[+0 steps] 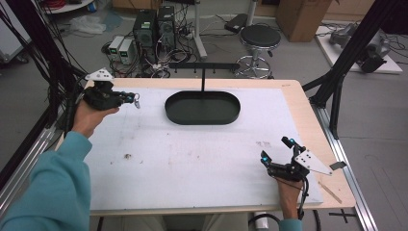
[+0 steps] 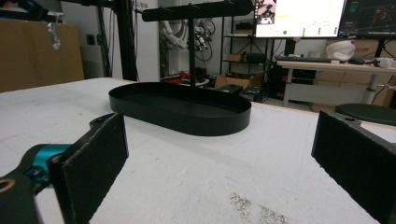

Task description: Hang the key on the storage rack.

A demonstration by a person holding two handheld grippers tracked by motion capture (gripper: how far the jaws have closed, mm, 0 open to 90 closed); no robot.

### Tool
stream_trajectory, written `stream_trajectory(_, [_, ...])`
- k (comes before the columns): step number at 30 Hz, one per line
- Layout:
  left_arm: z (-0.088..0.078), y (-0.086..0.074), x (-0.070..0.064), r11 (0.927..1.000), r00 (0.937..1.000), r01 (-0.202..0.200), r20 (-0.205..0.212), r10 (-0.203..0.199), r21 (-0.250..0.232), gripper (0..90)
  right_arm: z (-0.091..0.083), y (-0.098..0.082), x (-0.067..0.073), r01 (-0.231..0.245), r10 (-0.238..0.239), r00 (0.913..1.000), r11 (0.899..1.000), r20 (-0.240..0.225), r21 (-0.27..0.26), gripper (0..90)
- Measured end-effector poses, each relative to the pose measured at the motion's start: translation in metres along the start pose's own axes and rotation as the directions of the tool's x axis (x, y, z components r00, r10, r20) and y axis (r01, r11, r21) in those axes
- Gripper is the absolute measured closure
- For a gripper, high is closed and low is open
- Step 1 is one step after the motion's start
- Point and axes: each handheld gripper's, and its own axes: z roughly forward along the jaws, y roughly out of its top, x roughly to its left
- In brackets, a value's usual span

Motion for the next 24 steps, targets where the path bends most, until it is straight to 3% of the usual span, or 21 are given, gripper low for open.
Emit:
stream_trajectory(4, [0.009,0.015,-0.002,0.9996,0.9994,-0.024,0.025,0.024,0.011,88.4,0.0,0.0,0.0,-0.003,0.003,1.0,1.0,0.0,0.001,3.0])
stream_trajectory(5, [0.014,0.025,-0.003,0.999,0.9985,-0.041,0.038,0.04,0.017,88.4,0.0,0.0,0.0,-0.003,0.003,1.0,1.0,-0.001,0.001,3.0])
stream_trajectory(11, [0.026,0.046,-0.004,0.9981,0.9967,-0.062,0.054,0.061,0.009,88.4,0.0,0.0,0.0,-0.005,0.005,1.0,1.0,0.001,0.004,3.0])
stream_trajectory(24, [0.063,0.075,-0.005,0.996,0.992,-0.089,0.091,0.087,0.009,88.4,0.0,0.0,0.0,-0.007,0.007,1.0,1.0,0.0,0.001,3.0])
